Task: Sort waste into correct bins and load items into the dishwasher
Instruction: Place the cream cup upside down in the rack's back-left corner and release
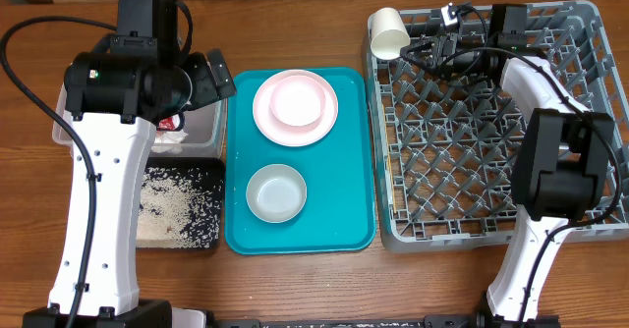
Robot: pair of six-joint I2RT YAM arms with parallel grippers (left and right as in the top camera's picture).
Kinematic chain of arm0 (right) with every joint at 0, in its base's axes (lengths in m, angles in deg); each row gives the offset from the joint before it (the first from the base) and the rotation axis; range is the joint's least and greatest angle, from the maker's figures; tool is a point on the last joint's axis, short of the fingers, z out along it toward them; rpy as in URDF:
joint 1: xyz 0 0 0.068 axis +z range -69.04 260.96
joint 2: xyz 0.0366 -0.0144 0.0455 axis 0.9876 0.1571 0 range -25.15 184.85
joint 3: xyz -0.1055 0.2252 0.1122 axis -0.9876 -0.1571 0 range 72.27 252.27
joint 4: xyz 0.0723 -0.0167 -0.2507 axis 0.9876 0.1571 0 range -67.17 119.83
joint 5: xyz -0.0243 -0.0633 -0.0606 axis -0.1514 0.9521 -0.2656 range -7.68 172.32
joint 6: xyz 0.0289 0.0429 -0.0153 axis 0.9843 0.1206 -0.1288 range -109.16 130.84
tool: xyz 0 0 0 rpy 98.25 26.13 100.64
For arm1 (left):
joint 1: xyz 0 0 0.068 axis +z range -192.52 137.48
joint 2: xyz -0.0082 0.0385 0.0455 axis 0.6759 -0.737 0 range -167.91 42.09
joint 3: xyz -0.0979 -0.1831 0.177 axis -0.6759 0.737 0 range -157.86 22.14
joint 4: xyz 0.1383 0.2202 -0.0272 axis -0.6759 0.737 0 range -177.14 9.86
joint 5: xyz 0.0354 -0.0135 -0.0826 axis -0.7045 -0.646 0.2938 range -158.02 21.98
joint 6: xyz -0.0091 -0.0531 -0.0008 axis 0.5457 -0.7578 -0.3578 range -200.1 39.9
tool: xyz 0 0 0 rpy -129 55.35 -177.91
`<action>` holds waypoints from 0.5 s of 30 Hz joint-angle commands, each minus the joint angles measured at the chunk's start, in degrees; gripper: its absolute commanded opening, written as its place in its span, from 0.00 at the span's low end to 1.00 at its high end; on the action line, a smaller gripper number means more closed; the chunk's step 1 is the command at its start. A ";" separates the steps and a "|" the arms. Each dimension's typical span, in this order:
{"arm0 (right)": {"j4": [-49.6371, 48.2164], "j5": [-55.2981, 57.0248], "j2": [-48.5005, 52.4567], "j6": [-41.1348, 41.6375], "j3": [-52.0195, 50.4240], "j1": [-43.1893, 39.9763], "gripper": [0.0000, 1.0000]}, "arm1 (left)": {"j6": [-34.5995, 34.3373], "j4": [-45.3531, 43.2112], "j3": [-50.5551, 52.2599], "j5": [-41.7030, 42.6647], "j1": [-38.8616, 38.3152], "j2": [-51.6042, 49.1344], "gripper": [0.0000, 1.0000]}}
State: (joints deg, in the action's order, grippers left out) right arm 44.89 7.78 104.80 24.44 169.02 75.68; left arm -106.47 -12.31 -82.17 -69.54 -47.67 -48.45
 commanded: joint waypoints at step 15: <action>5.16 37.11 -19.41 -4.79 0.79 3.63 0.04 | 1.09 -0.04 -0.35 0.04 0.26 -0.22 1.00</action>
State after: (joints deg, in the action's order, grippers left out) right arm 49.77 26.77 95.36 24.29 169.00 75.49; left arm -106.47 -12.31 -82.17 -69.54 -47.67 -48.45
